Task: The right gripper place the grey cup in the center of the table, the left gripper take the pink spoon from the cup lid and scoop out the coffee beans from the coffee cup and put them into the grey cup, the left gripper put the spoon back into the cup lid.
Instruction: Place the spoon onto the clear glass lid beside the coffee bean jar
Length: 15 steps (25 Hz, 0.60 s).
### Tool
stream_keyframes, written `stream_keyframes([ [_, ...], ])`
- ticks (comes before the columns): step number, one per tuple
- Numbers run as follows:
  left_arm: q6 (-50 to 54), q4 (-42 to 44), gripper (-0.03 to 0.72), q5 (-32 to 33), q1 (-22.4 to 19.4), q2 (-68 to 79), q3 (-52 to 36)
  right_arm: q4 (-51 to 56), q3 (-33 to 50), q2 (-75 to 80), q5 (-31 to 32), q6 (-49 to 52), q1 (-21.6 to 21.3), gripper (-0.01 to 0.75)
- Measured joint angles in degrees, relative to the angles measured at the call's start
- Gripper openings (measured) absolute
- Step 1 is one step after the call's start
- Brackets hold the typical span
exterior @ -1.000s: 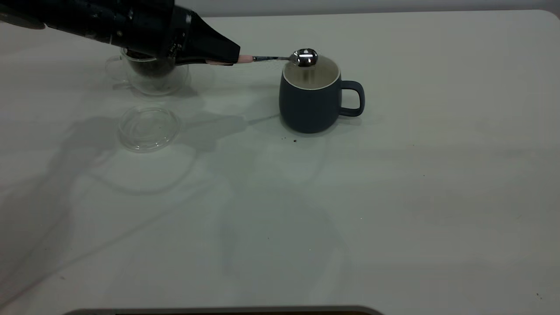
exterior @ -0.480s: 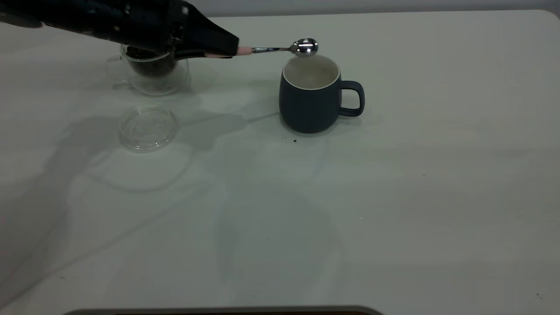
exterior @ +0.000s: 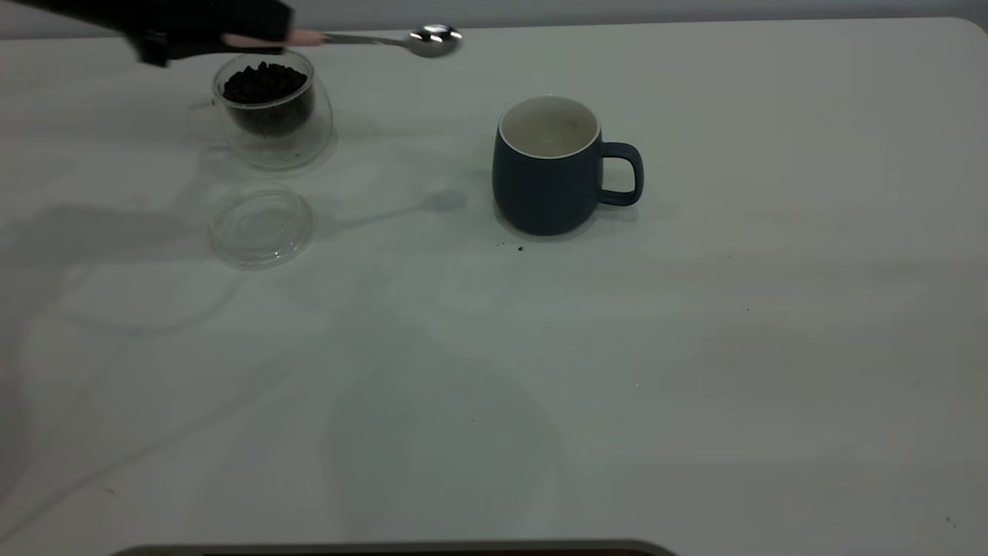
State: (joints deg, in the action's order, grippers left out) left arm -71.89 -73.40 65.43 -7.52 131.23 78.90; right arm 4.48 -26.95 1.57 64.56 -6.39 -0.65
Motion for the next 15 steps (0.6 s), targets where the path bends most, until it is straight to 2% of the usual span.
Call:
stream_keyframes([
  [6, -0.73, 0.77, 0.121, 0.18, -7.47, -2.24, -6.26, 0.0, 0.0, 0.0, 0.0, 0.0, 0.0, 0.591],
  [15, -2.61, 5.66, 0.121, 0.01, -18.78, -2.6, -10.71, 0.0, 0.0, 0.0, 0.0, 0.0, 0.0, 0.591],
])
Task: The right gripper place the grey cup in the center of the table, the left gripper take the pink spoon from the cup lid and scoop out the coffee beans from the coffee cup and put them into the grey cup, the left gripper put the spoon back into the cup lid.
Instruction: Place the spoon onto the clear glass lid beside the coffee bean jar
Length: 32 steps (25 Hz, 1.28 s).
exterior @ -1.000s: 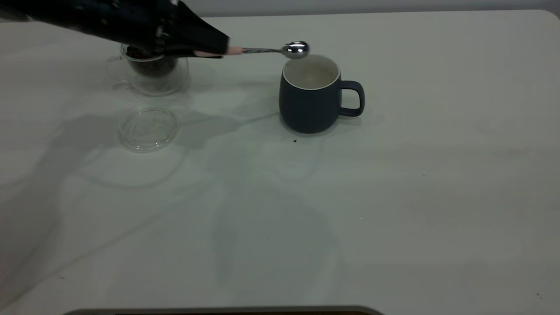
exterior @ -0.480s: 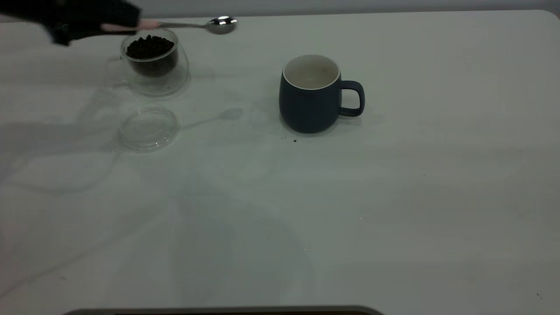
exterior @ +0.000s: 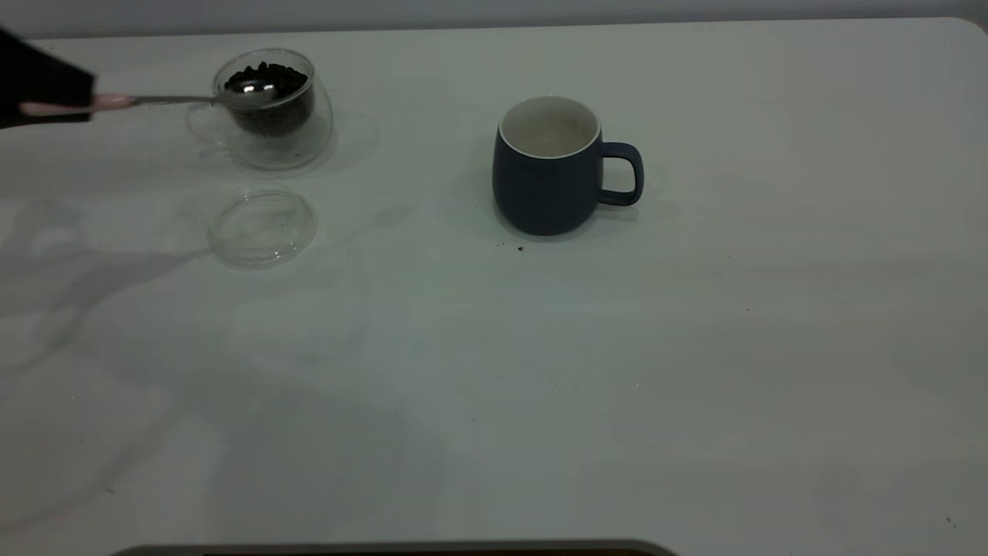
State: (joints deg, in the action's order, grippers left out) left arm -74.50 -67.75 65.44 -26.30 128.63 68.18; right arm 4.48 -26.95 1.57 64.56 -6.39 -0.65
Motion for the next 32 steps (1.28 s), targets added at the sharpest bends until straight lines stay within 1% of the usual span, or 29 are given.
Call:
stream_keyframes([
  [4, -0.22, 0.23, 0.121, -0.5, -2.69, 2.08, 0.01, 0.0, 0.0, 0.0, 0.0, 0.0, 0.0, 0.591],
  [8, -0.27, 0.23, 0.121, -2.02, -3.59, 6.56, 0.01, 0.0, 0.0, 0.0, 0.0, 0.0, 0.0, 0.591],
  [13, -0.27, -0.07, 0.121, -4.48, -3.72, 10.51, 0.01, 0.0, 0.0, 0.0, 0.0, 0.0, 0.0, 0.591],
  [20, -1.35, -0.31, 0.121, -8.06, -3.72, 11.42, 0.06, 0.0, 0.0, 0.0, 0.0, 0.0, 0.0, 0.591],
  [23, -1.52, -0.85, 0.121, -9.61, -3.26, 11.75, 0.06, 0.0, 0.0, 0.0, 0.0, 0.0, 0.0, 0.591],
  [32, -3.46, -3.73, 0.121, -12.62, 0.59, 13.09, 0.06, 0.0, 0.0, 0.0, 0.0, 0.0, 0.0, 0.591],
])
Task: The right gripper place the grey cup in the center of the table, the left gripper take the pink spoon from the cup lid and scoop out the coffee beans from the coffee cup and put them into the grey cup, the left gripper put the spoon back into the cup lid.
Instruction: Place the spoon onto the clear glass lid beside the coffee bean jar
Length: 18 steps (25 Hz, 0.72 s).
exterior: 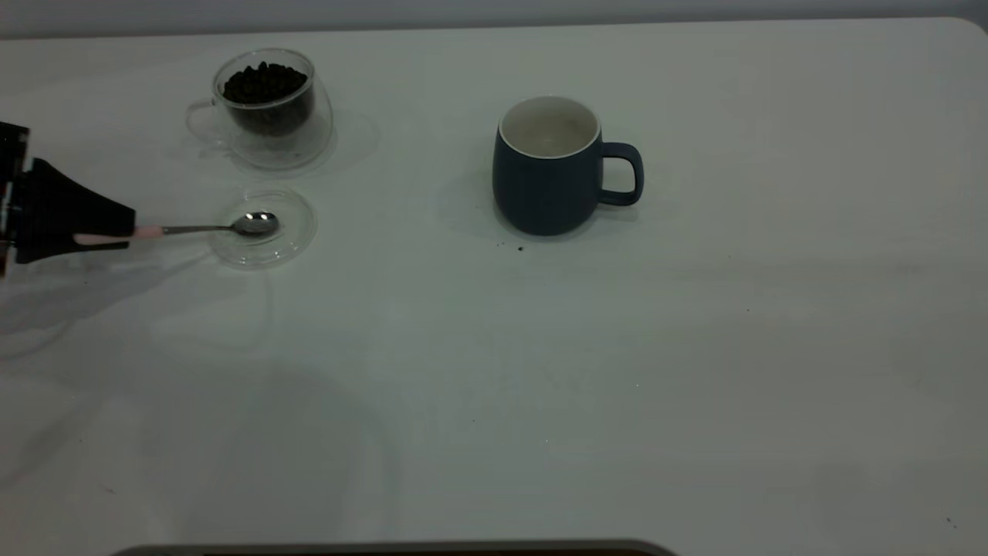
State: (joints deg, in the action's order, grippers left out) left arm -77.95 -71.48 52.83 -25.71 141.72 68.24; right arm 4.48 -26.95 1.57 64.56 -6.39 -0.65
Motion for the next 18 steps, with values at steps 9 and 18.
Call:
stream_keyframes([
  [9, -0.9, -2.11, 0.121, -1.92, 3.3, 0.0, 0.04, 0.0, 0.0, 0.0, 0.0, 0.0, 0.0, 0.591],
  [18, -1.29, -4.48, 0.121, -3.63, 5.62, 0.0, 0.04, 0.0, 0.0, 0.0, 0.0, 0.0, 0.0, 0.591],
])
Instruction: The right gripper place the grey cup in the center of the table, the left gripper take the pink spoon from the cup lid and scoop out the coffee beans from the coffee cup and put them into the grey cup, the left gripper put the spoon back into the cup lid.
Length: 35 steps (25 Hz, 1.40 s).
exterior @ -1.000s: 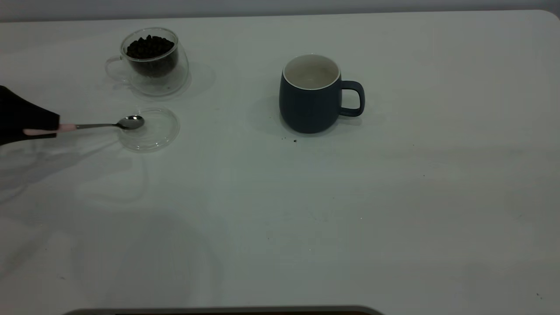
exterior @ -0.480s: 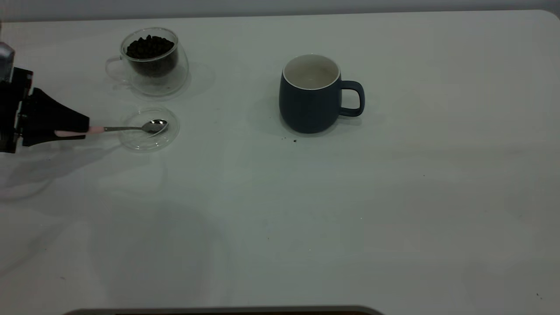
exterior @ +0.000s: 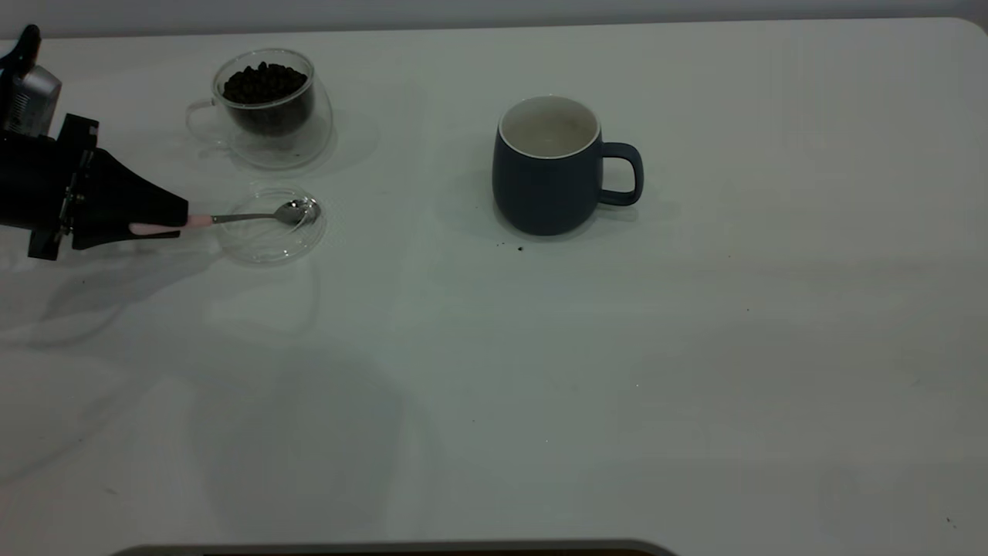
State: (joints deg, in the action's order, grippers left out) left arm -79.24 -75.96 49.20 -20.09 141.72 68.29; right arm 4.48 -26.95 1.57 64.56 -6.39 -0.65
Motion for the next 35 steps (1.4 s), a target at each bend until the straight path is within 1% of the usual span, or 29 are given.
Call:
stream_keyframes([
  [2, 0.0, 0.0, 0.129, -0.14, 0.0, 0.0, 0.0, 0.0, 0.0, 0.0, 0.0, 0.0, 0.0, 0.591],
  [4, 0.0, 0.0, 0.157, -0.64, 0.0, 0.0, 0.0, 0.0, 0.0, 0.0, 0.0, 0.0, 0.0, 0.591],
  [6, 0.0, 0.0, 0.225, -1.7, 0.0, 0.0, 0.0, 0.0, 0.0, 0.0, 0.0, 0.0, 0.0, 0.591],
  [10, -0.03, 0.05, 0.401, -3.23, 0.0, 0.0, 0.0, 0.0, 0.0, 0.0, 0.0, 0.0, 0.0, 0.591],
  [12, -0.54, 0.05, 0.477, -3.93, 0.0, 0.0, 0.0, 0.0, 0.0, 0.0, 0.0, 0.0, 0.0, 0.591],
  [14, -2.36, 0.05, 0.539, -5.01, 0.0, 0.0, 0.0, 0.0, 0.0, 0.0, 0.0, 0.0, 0.0, 0.591],
  [16, -4.56, 0.13, 0.575, -5.63, 0.0, -0.16, 0.0, 0.0, 0.0, 0.0, 0.0, 0.0, 0.0, 0.591],
  [21, -7.06, 2.07, 0.587, -7.29, 0.0, -6.43, 0.0, 0.0, 0.0, 0.0, 0.0, 0.0, 0.0, 0.591],
  [24, -3.78, 6.67, 0.587, -9.8, 0.13, -13.76, 0.0, 0.0, 0.0, 0.0, 0.0, 0.0, 0.0, 0.591],
  [27, 4.23, 13.24, 0.587, -11.86, 1.02, -21.76, -0.05, 0.0, 0.0, 0.0, 0.0, 0.0, 0.0, 0.591],
  [30, 14.69, 21.65, 0.587, -12.82, 2.99, -29.83, -0.1, 0.0, 0.0, 0.0, 0.0, 0.0, 0.0, 0.591],
  [35, 34.21, 37.91, 0.587, -12.32, 8.99, -40.97, -0.36, 0.0, 0.0, 0.0, 0.0, 0.0, 0.0, 0.591],
])
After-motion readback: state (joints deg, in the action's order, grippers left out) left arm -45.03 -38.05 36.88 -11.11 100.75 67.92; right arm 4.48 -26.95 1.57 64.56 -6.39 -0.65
